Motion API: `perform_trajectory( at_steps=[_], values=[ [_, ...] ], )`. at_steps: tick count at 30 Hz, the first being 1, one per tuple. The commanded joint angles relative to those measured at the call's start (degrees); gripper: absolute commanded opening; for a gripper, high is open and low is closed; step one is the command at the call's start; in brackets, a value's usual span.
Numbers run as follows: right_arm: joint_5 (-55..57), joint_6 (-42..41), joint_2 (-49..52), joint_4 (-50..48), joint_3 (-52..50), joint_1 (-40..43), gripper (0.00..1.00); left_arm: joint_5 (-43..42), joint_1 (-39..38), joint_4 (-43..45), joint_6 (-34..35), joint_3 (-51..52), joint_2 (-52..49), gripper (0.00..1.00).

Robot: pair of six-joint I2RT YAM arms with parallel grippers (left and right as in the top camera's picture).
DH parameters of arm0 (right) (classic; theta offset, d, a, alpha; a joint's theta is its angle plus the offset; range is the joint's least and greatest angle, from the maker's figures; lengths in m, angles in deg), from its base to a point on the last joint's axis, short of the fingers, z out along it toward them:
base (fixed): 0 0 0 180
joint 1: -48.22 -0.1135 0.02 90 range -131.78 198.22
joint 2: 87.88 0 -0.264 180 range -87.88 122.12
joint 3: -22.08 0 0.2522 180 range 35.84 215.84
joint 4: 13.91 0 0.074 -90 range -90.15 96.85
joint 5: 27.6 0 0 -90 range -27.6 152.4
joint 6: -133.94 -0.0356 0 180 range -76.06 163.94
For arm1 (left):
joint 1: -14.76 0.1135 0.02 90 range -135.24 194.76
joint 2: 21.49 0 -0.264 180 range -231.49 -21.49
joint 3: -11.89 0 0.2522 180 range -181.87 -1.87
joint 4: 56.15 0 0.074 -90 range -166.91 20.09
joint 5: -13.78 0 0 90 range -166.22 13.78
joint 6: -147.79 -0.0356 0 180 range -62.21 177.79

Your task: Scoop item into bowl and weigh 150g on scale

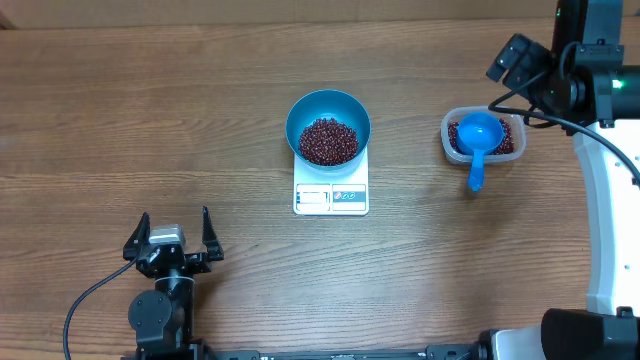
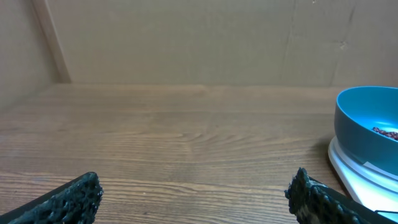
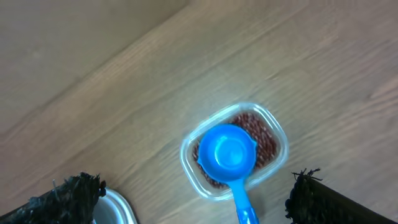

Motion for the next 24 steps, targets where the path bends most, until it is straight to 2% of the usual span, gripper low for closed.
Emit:
perform_trajectory(
  at_steps=[1,8,12,20,24],
  values=[
    [1.0,3.4,-1.1,-4.7,0.4,0.1,1.0,0.5,0.3,-0.1,-1.1,0.2,0.6,1.0],
    [-0.8,11.6,-4.8,-17.3,-5.2,0.0,1.0,0.5,0.3,-0.1,-1.1,0.2,0.6,1.0],
    [-0.8,11.8,-8.2,-24.5,-10.8,0.0,1.0,0.5,0.3,-0.1,-1.1,0.2,0.6,1.0],
    [-5.1,20.9,-18.4,-49.8,-30.8,-0.1,1.0,0.5,0.3,-0.1,-1.1,0.2,0.6,1.0],
    [-5.6,22.3,-24.2,-59.0,-40.4,0.0,1.0,0.5,0.3,-0.1,-1.1,0.2,0.6,1.0]
  ],
)
